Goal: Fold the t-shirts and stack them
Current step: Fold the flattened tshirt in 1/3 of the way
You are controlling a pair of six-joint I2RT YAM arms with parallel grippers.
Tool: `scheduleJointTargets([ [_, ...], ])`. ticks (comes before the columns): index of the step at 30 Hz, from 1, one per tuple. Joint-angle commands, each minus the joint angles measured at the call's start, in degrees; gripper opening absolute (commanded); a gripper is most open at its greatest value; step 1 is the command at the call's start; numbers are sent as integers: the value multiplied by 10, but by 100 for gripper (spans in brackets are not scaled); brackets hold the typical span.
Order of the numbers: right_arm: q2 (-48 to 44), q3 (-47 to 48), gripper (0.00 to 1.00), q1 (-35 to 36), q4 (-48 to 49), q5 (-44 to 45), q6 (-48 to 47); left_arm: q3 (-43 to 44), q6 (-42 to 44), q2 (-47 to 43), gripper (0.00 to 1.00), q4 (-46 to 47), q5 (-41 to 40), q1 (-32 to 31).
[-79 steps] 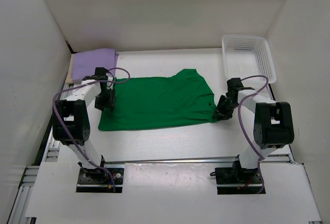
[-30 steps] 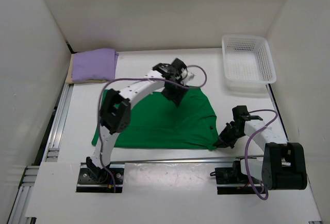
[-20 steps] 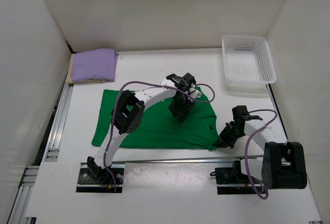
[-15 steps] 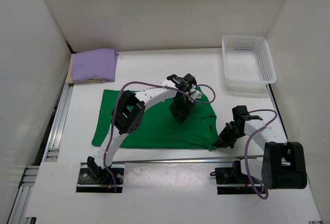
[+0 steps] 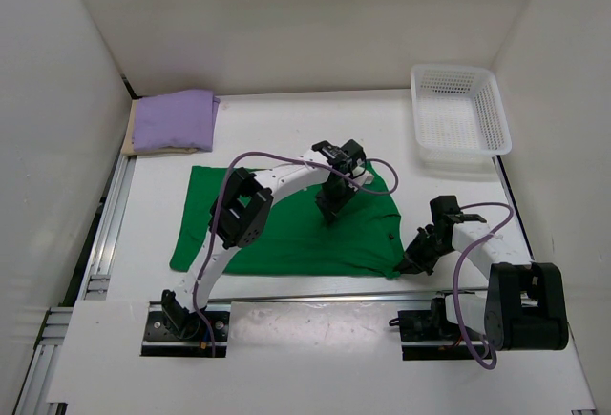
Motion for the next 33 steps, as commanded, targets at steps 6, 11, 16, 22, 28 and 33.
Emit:
scheduleJointTargets([
  [6, -38, 19, 44, 1, -48, 143, -18, -31, 2, -105, 10, 45, -52, 3],
  [11, -123, 107, 47, 14, -60, 180, -38, -44, 2, -117, 10, 45, -46, -4],
  [16, -60, 171, 49, 19, 8, 125, -96, -44, 2, -107, 12, 45, -38, -4],
  [22, 87, 263, 50, 29, 55, 30, -149, -44, 2, -101, 12, 45, -43, -4],
  [28, 194, 311, 51, 42, 73, -28, -180, -49, 2, -96, 12, 45, -48, -4],
  [33, 261, 339, 53, 60, 78, -28, -190, -49, 2, -96, 12, 50, -48, -4],
])
